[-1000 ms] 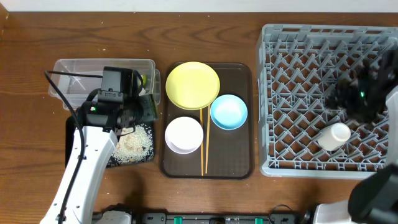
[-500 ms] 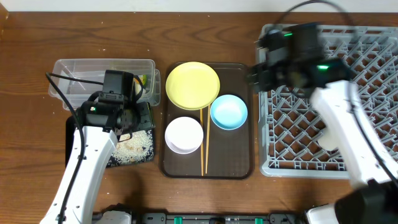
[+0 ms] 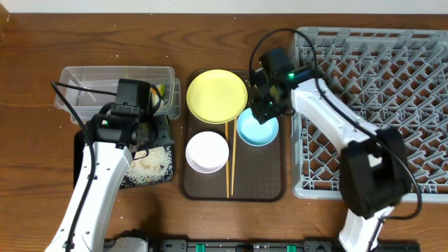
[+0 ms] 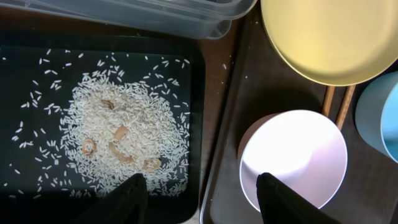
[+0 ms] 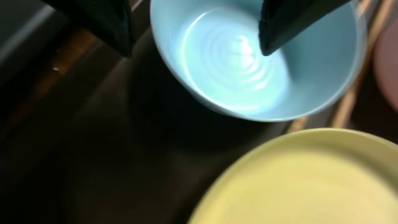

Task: Sort waste into correct bins and load items into the dishwasher rack
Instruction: 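Reach the right gripper to the light-blue bowl and grasp its rim, then carry the light-blue bowl into the dish rack and release it, then reach the right gripper to the white bowl and grasp its rim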

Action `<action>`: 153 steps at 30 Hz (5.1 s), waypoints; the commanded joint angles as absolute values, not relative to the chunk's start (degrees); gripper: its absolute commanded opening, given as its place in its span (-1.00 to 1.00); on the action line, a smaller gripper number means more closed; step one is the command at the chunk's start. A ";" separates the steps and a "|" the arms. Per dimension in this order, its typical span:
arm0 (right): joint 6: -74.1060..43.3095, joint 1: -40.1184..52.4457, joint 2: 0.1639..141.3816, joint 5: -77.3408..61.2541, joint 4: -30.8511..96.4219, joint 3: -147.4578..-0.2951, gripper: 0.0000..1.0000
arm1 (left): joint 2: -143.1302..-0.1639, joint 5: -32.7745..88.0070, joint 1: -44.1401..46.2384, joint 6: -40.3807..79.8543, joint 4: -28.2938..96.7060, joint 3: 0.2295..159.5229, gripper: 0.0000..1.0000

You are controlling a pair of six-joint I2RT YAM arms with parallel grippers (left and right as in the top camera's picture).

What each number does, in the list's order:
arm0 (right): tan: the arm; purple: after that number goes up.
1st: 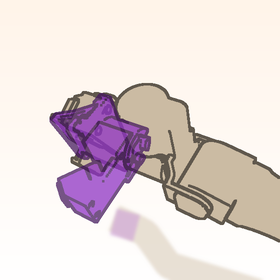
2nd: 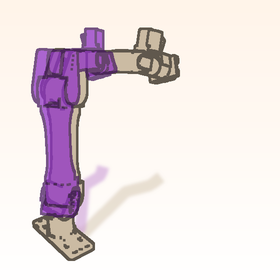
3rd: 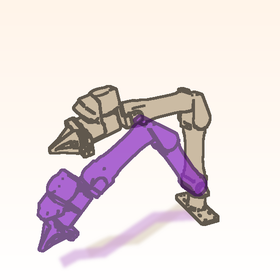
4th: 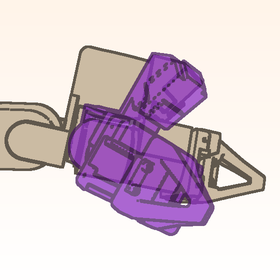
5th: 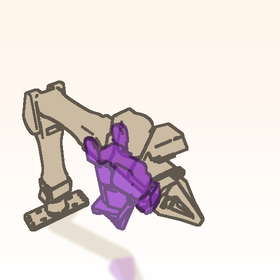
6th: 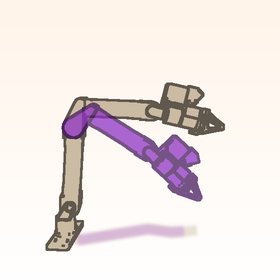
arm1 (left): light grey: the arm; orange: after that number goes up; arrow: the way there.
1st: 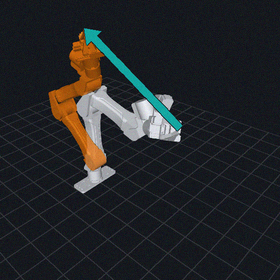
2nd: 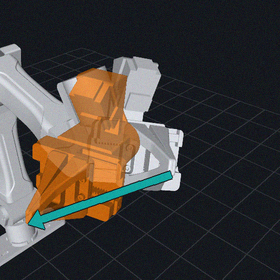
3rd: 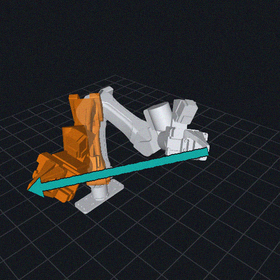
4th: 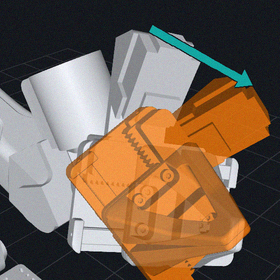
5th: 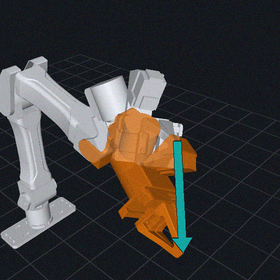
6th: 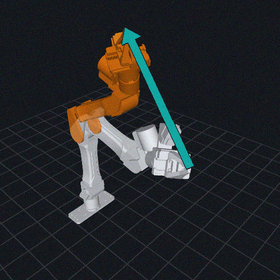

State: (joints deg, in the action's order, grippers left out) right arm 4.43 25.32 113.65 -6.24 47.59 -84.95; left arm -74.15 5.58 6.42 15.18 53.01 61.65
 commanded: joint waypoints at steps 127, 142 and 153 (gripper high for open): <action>-5.96 36.86 108.71 -15.46 54.98 -86.63 0.33 | -74.22 -6.09 6.17 20.88 57.01 62.11 0.19; -9.56 41.25 118.13 -14.87 55.05 -86.56 -0.46 | -74.22 -6.07 6.17 20.91 57.04 62.11 0.19; -12.38 39.22 117.12 -8.99 56.51 -87.13 -0.98 | -74.22 -6.04 6.17 20.88 57.21 62.11 0.20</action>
State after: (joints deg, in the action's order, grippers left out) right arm -11.20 39.92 117.97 -11.70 56.12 -86.61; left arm -74.15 -4.91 6.42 19.94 56.84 61.65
